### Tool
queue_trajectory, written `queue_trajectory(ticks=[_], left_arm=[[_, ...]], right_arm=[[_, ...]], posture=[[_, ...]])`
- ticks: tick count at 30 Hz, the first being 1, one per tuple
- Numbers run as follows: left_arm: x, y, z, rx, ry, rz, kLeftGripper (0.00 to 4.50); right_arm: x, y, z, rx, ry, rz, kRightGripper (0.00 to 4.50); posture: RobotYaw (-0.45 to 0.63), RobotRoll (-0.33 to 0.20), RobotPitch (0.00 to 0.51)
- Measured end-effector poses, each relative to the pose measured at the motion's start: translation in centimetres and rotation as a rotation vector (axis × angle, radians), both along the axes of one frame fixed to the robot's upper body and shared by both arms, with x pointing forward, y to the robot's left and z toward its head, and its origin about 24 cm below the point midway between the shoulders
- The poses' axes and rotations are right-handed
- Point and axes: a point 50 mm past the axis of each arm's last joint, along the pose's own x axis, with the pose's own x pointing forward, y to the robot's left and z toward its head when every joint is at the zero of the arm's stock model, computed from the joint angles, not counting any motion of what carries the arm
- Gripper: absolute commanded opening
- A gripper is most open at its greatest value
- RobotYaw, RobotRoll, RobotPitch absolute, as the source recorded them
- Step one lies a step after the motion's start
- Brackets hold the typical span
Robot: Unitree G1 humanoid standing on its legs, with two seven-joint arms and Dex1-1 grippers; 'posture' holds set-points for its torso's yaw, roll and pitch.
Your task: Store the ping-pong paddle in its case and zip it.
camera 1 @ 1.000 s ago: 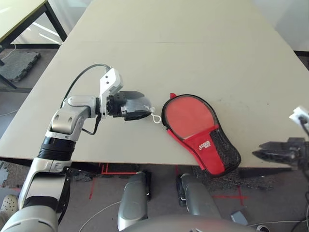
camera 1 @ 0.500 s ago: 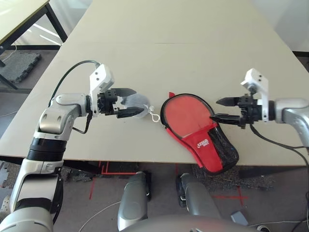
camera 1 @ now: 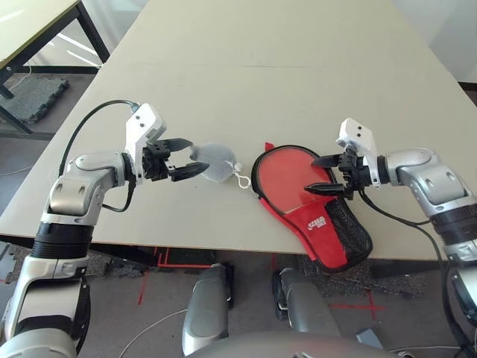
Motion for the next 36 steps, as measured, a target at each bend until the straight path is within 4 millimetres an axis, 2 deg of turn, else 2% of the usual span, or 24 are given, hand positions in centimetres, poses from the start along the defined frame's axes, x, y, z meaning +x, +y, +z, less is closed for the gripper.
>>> queue_trajectory(ticks=[14, 18, 21, 29, 31, 36], left_arm=[[1.1, -1.6, -0.9, 0.055, -0.019, 0.003, 4.50], [1.3, -1.5, -1.3, 0.059, -0.015, 0.012, 4.50], [1.4, -1.7, -1.6, 0.073, -0.011, 0.006, 3.86], [3.3, -2.5, -1.2, 0.154, -0.060, -0.013, 0.77], [3.7, -2.6, -1.2, 0.169, -0.071, -0.015, 0.13], [4.9, -3.0, -1.1, 0.192, -0.093, -0.006, 0.02]], right_arm=[[0.2, 0.4, -0.4, -0.025, -0.049, 0.022, 4.48], [0.2, 0.5, -0.5, -0.034, -0.063, 0.031, 4.48], [0.1, 0.5, -0.6, -0.037, -0.068, 0.029, 4.50], [-0.2, 0.9, -0.8, -0.031, -0.075, 0.040, 4.50], [-0.3, 1.0, -0.8, -0.031, -0.078, 0.043, 4.50], [-0.4, 0.9, -0.9, -0.032, -0.077, 0.042, 4.50]], posture=[[0.20, 0.000, 0.168], [0.20, 0.000, 0.166], [0.19, 0.000, 0.164], [0.19, 0.000, 0.167], [0.18, 0.000, 0.168], [0.18, 0.000, 0.170]])
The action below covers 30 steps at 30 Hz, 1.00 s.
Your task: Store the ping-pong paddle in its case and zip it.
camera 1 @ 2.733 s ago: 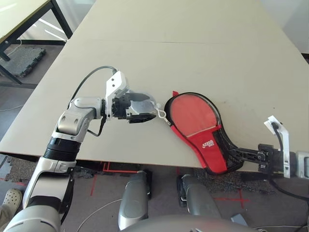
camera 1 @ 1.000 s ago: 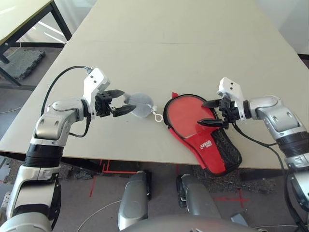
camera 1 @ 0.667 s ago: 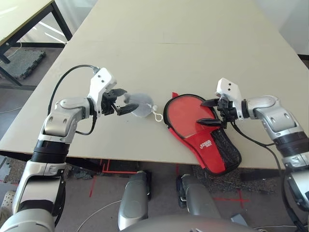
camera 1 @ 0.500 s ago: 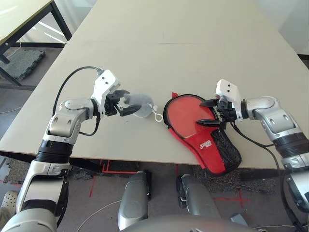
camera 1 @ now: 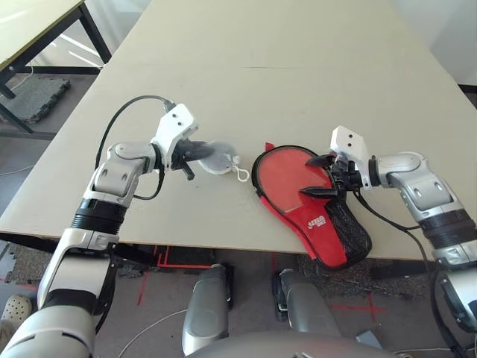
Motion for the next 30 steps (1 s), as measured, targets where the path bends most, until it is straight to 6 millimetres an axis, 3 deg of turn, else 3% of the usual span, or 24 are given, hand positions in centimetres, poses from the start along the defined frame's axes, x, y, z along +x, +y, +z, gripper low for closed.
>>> queue_trajectory(ticks=[17, 26, 30], left_arm=[[4.0, -1.8, 1.4, 0.105, -0.127, 0.074, 0.02], [5.9, -5.2, 2.3, 0.106, -0.241, 0.100, 0.02], [6.4, -8.1, 2.9, 0.055, -0.296, 0.111, 0.02]], right_arm=[[-0.5, -0.1, 0.1, -0.021, 0.033, -0.016, 4.50], [-0.6, -0.1, 0.1, -0.022, 0.034, -0.018, 4.50], [-0.8, -0.1, 0.1, -0.019, 0.036, -0.028, 4.50]], posture=[[0.17, 0.000, 0.171], [0.16, 0.000, 0.168], [0.15, 0.000, 0.172]])
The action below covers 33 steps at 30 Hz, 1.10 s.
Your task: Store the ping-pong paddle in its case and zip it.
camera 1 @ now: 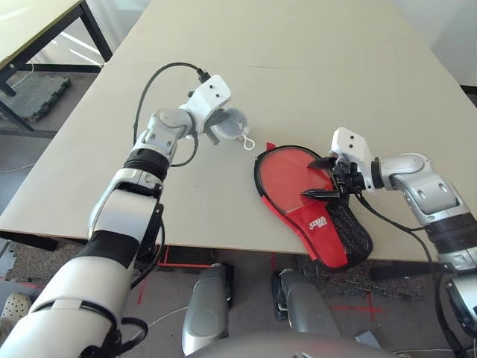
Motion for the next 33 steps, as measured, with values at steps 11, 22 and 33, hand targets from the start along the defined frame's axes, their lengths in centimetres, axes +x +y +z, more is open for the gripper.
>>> queue_trajectory(ticks=[11, 22, 33], left_arm=[[-0.4, -6.2, 0.7, -0.062, -0.128, -0.029, 0.02], [-2.2, -11.2, -0.3, -0.076, -0.056, -0.232, 1.28], [-1.9, -10.5, 0.5, -0.286, 0.029, -0.216, 4.47]], right_arm=[[-0.4, 0.0, 0.0, 0.014, -0.006, -0.022, 4.50], [-0.8, 0.1, 0.0, 0.026, -0.010, -0.037, 4.50], [-0.6, 0.4, 0.0, 0.039, -0.005, -0.032, 4.50]], posture=[[0.11, 0.000, 0.186], [0.10, 0.000, 0.193], [0.13, 0.000, 0.184]])
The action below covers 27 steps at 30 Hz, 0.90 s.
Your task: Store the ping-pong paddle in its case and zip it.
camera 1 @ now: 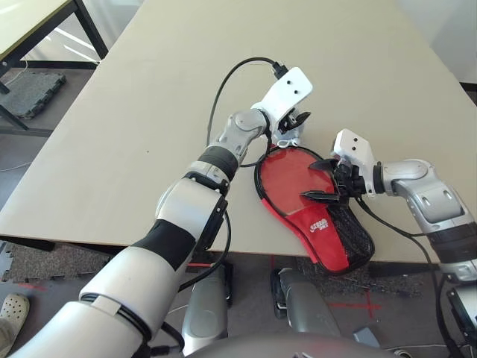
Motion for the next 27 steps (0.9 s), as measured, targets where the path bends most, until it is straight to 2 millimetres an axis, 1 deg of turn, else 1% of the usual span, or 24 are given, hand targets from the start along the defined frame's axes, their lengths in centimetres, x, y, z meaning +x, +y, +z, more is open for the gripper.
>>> queue_trajectory(ticks=[5, 7, 8, 11, 13, 14, 17, 18, 19, 23, 27], left_arm=[[0.3, 0.3, 1.5, -0.087, 0.023, -0.014, 4.47], [0.4, 0.6, 1.8, -0.095, 0.032, -0.030, 4.47], [0.4, 0.9, 2.0, -0.091, 0.037, -0.041, 4.47], [0.7, 3.0, 2.4, -0.042, 0.060, -0.096, 4.47], [0.7, 4.4, 2.1, 0.006, 0.092, -0.136, 4.47], [0.5, 5.2, 1.5, 0.034, 0.112, -0.163, 4.47], [-0.1, 6.9, -0.5, 0.102, 0.189, -0.222, 4.47], [-0.2, 7.3, -0.9, 0.117, 0.206, -0.233, 4.47], [-0.4, 7.6, -1.1, 0.126, 0.215, -0.243, 4.47], [-1.3, 8.6, -1.0, 0.166, 0.205, -0.297, 4.47], [-3.1, 9.6, -1.9, 0.201, 0.259, -0.392, 4.47]], right_arm=[[0.1, 0.0, 0.0, 0.004, 0.004, -0.001, 4.50], [0.2, 0.1, -0.1, 0.007, 0.003, 0.000, 4.50], [0.2, 0.1, -0.1, 0.009, 0.002, 0.001, 4.50], [0.2, 0.2, -0.1, 0.012, 0.001, 0.003, 4.50], [0.2, 0.2, -0.1, 0.011, 0.002, 0.003, 4.50], [0.2, 0.1, -0.1, 0.012, 0.002, 0.003, 4.50], [0.2, 0.1, -0.1, 0.012, 0.002, 0.001, 4.50], [0.3, 0.1, -0.1, 0.012, 0.002, 0.000, 4.50], [0.3, 0.1, -0.2, 0.012, 0.003, -0.001, 4.50], [0.4, 0.1, -0.2, 0.013, 0.005, -0.003, 4.50], [0.4, 0.1, -0.2, 0.014, 0.006, -0.001, 4.50]], posture=[[0.13, 0.000, 0.177], [0.12, 0.000, 0.176], [0.12, 0.000, 0.176], [0.13, 0.000, 0.177], [0.14, 0.000, 0.176], [0.14, 0.000, 0.176], [0.14, 0.000, 0.174], [0.14, 0.000, 0.174], [0.14, 0.000, 0.174], [0.14, 0.000, 0.174], [0.15, 0.000, 0.173]])
